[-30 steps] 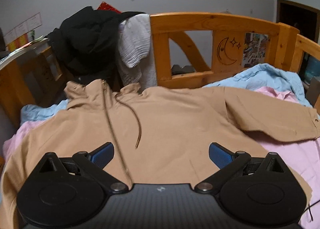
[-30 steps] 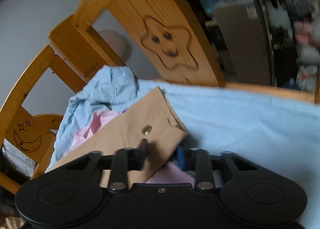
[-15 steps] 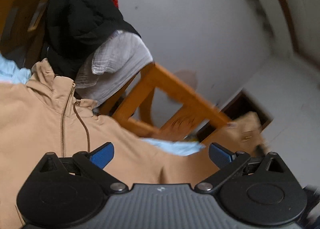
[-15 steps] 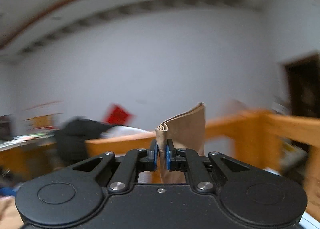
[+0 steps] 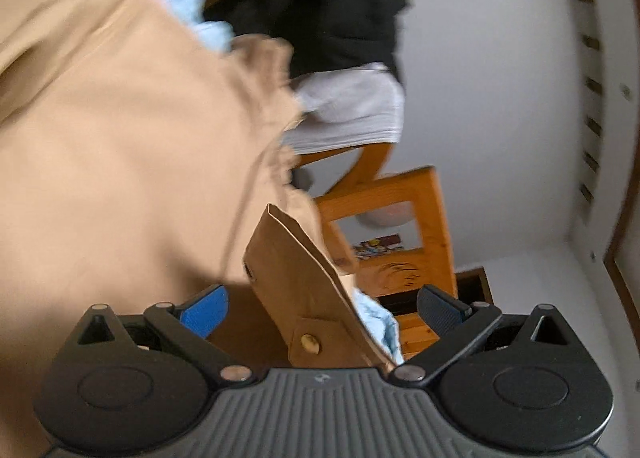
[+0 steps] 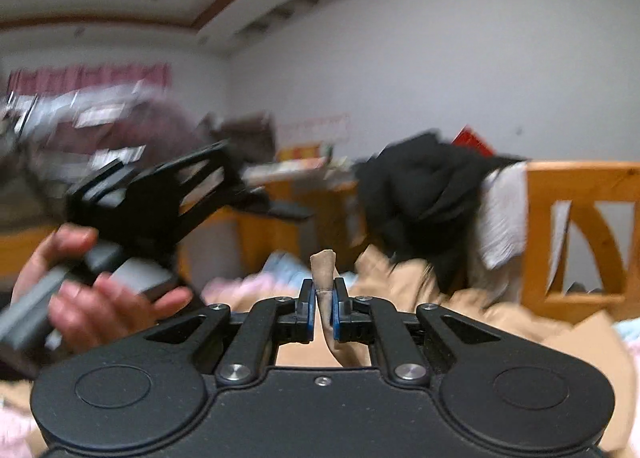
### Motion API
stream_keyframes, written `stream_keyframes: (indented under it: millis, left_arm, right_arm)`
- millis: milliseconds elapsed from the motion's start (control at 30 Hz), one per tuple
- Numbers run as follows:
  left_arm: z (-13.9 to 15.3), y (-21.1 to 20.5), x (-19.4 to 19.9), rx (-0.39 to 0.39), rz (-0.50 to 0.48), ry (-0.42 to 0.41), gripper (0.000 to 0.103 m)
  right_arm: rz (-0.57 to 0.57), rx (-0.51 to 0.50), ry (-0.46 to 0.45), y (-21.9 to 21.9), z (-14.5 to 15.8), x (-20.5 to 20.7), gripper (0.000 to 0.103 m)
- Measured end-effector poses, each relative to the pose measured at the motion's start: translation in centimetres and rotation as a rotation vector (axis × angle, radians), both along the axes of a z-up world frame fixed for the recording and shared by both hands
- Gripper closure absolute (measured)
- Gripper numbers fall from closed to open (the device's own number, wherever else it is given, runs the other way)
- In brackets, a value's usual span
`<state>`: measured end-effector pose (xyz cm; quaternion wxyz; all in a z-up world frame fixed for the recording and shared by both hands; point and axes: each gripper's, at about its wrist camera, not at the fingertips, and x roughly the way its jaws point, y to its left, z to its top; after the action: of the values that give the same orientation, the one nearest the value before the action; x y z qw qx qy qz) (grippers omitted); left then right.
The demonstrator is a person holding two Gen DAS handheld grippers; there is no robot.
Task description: Fold large clothes
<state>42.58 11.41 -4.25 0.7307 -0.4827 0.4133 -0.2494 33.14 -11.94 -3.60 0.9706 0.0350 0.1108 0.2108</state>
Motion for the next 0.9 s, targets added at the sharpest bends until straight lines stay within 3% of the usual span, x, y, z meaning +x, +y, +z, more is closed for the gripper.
stream_keyframes:
  millis: [200,267,300,333,400,467,533,567,633,667,800,900]
  left_arm:
    - [-2.2,0.7,0.1,0.073,0.014,0.075,0.003]
    - [-2.4,0.1,0.2,0.108,0.018,0.08,0.023]
    - [-2.4,-0.1,0.2,0.121,0.011,0.074,0.043]
    - [-2.3,-0.4,0.4,0.143,-0.002,0.069,0.071]
    - [-1.8,-1.1,0.4,0.196,-0.027,0.048,0.102]
    - [-0.5,-1.2,-0.2,0.25,-0.028,-0.013,0.103]
    - [1.3,-1.2,-0.9,0.298,-0.005,-0.104,0.103]
    - [2.6,-1.1,-1.2,0.318,0.017,-0.153,0.103]
    - [5.5,-0.2,-1.7,0.322,0.077,-0.25,0.103]
    - [7.0,0.3,-2.0,0.307,0.105,-0.297,0.103]
    - [12.6,2.4,-4.0,0.282,0.216,-0.489,0.103]
    - [15.0,3.6,-5.9,0.324,0.293,-0.559,0.103]
  right_arm:
    - [0.1,-0.156,0.023,4.0,-2.7,-1.7,0.095]
    - [0.139,-0.193,0.015,4.6,-3.3,-2.1,0.095]
    - [0.155,-0.206,0.011,4.9,-3.6,-2.3,0.095]
    - [0.164,-0.219,0.007,4.9,-3.6,-2.7,0.095]
    - [0.166,-0.237,-0.002,4.7,-3.6,-3.6,0.094]
    - [0.156,-0.244,0.001,4.3,-3.4,-4.0,0.091]
    - [0.145,-0.233,0.013,3.5,-3.4,-4.4,0.08]
    - [0.138,-0.231,0.019,3.2,-3.3,-4.5,0.072]
    - [0.099,-0.237,0.019,2.0,-3.3,-5.1,0.041]
    - [0.073,-0.243,0.018,1.4,-3.6,-5.1,0.036]
    - [-0.083,-0.28,0.039,-2.4,-4.3,-4.9,0.023]
    - [-0.215,-0.185,0.124,-7.2,-3.9,-2.0,0.021]
